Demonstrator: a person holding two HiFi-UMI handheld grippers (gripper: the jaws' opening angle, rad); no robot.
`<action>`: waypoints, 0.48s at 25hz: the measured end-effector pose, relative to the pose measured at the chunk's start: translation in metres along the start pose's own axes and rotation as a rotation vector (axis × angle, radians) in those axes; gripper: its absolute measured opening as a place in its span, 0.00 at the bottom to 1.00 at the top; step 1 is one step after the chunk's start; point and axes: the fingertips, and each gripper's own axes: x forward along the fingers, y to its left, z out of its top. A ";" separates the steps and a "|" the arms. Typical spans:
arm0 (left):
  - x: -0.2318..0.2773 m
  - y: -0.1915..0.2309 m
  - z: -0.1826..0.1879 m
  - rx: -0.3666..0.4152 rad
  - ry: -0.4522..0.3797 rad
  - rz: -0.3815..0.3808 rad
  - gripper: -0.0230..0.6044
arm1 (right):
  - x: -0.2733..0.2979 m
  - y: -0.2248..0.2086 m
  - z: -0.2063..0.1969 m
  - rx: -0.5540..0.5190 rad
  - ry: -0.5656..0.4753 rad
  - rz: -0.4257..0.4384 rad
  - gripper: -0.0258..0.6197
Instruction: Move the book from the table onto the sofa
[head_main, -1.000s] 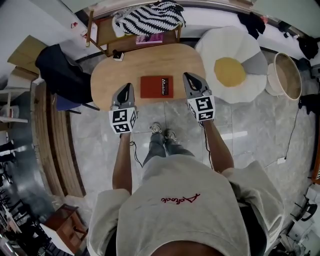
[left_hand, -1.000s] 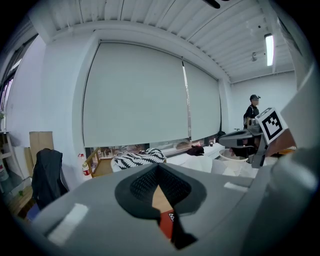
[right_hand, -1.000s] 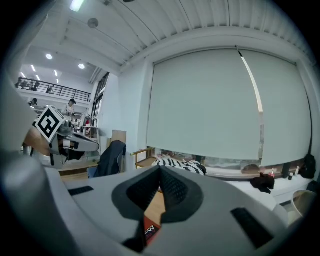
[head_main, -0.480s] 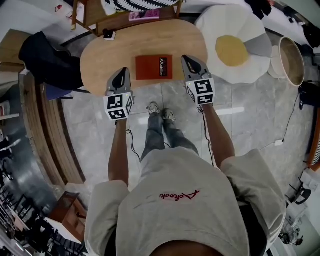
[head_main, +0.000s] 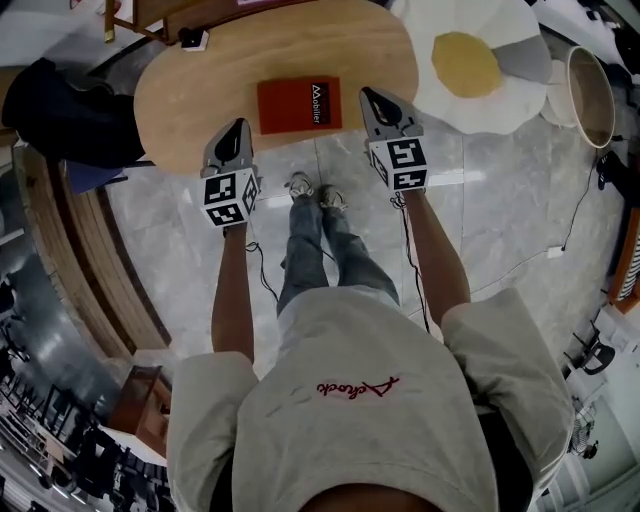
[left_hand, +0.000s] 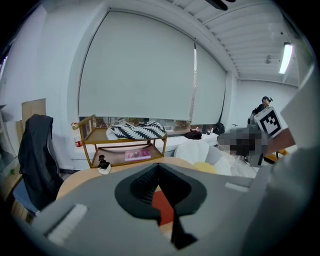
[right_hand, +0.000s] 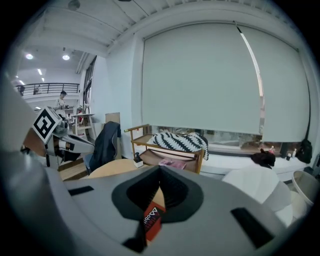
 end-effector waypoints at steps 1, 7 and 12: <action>0.003 0.002 -0.006 -0.009 0.009 -0.002 0.05 | 0.003 0.001 -0.005 0.004 0.011 0.001 0.05; 0.025 0.009 -0.042 -0.049 0.057 -0.013 0.05 | 0.020 0.001 -0.043 0.027 0.076 -0.001 0.05; 0.037 0.014 -0.074 -0.077 0.099 -0.016 0.05 | 0.033 0.007 -0.080 0.053 0.133 0.003 0.05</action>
